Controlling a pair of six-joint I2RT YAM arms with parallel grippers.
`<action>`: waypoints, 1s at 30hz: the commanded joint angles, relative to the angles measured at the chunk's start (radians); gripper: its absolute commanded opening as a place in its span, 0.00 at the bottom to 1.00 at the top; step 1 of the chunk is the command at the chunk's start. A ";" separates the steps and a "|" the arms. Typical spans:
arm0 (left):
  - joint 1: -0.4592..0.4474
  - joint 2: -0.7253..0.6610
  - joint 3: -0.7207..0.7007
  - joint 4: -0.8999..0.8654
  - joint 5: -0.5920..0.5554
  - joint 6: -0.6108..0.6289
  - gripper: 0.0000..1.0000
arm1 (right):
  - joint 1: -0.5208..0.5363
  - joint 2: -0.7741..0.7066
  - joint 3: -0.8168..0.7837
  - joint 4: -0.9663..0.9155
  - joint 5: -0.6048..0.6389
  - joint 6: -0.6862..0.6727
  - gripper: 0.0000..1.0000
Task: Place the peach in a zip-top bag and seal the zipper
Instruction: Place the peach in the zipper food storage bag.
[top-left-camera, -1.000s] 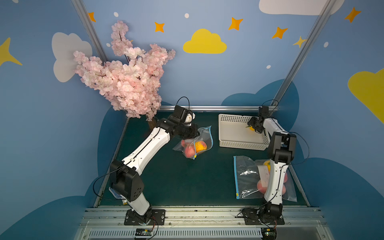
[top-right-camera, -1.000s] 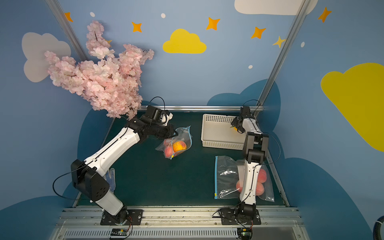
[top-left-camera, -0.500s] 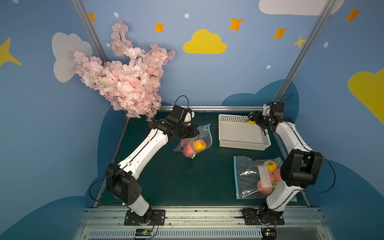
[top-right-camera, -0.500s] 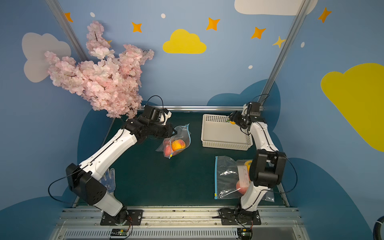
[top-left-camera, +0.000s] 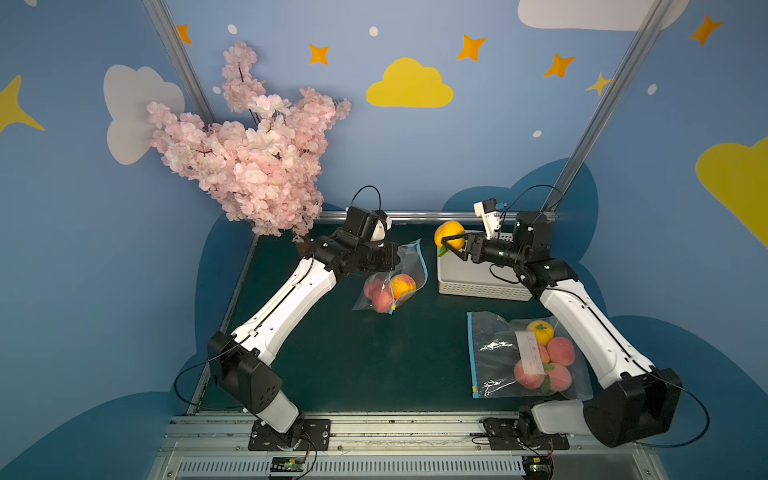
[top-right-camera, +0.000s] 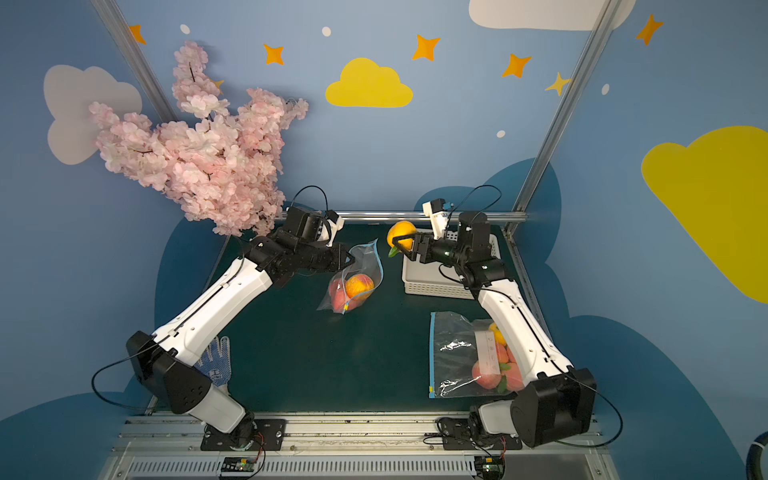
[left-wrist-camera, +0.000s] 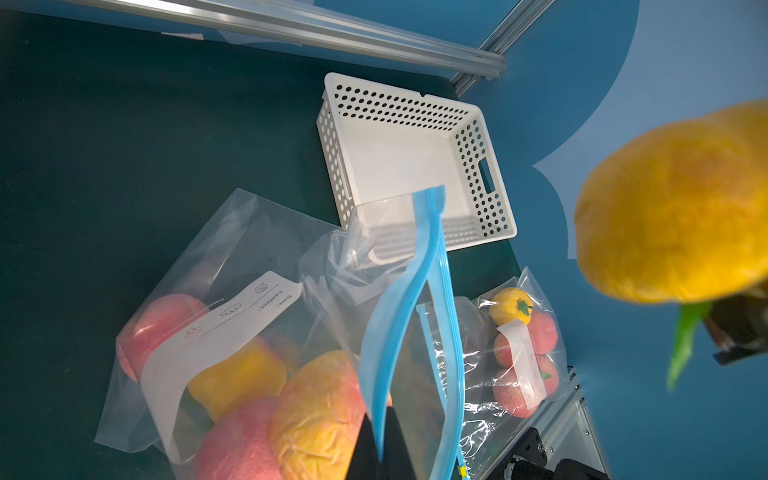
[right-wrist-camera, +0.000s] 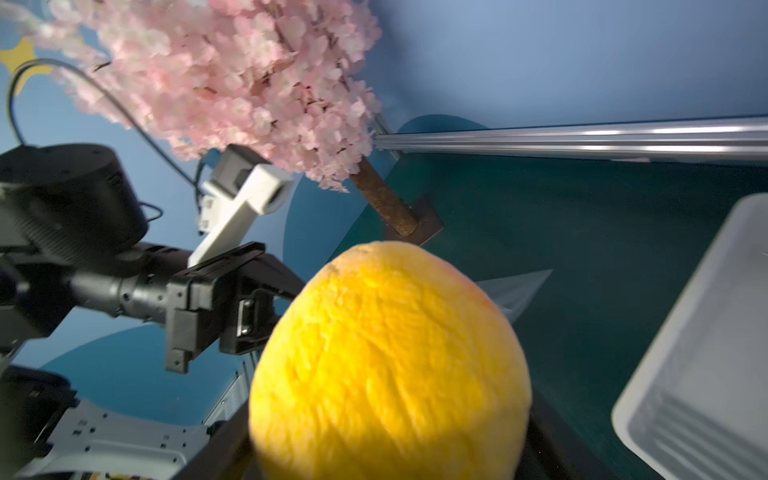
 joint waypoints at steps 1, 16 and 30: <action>-0.007 -0.013 0.038 0.001 -0.019 0.016 0.03 | 0.065 -0.009 -0.023 0.023 -0.005 -0.047 0.60; -0.009 -0.032 0.044 0.027 -0.025 -0.031 0.03 | 0.228 0.090 0.091 -0.220 0.254 -0.226 0.75; -0.007 -0.012 0.043 0.019 -0.040 -0.039 0.03 | 0.216 0.065 0.156 -0.253 0.269 -0.205 0.89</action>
